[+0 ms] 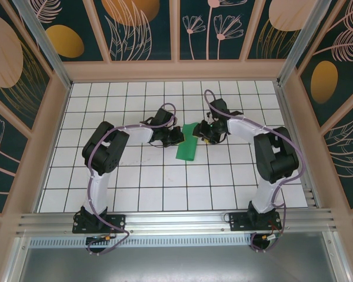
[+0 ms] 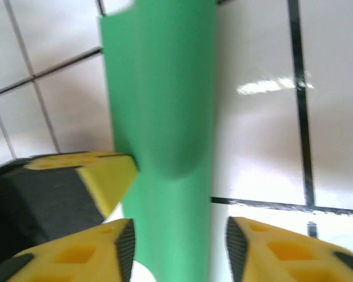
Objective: Fold a paper plane with a square sheet of paper (pick it up from the middle)
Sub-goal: Fold the square sheet of paper in half at the center of the table.
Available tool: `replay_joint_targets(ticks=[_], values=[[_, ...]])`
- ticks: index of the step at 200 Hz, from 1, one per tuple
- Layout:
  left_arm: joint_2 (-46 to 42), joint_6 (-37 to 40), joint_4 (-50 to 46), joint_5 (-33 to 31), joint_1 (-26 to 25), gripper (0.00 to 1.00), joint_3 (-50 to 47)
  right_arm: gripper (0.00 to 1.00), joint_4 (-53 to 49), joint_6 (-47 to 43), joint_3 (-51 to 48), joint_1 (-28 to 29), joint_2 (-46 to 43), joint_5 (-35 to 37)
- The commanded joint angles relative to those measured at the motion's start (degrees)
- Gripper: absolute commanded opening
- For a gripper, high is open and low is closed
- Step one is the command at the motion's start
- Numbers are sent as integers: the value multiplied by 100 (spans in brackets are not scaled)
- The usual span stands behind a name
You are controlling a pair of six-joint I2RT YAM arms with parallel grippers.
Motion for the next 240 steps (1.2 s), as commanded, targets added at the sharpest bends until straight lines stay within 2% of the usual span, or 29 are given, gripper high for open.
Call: replay_joint_targets(ticks=[1,27,54,130,208,240], values=[[591,112,-856,-912,-19,7,-198,37,259,128,55,132,57,-70],[619,70,-865,-893,-17,6,-203,20,417,295,249,255,470,-48],[606,-2,-865,-888,-20,6,-259,13,516,474,273,318,783,-44],[656,-134,-955,-973,-20,5,-301,9,516,130,-113,229,886,87],[647,-298,-965,-1145,-23,2,-551,6,901,-576,-1262,-345,221,18],[639,-288,-969,-1143,-23,2,-566,6,956,-580,-1138,-402,-105,-149]])
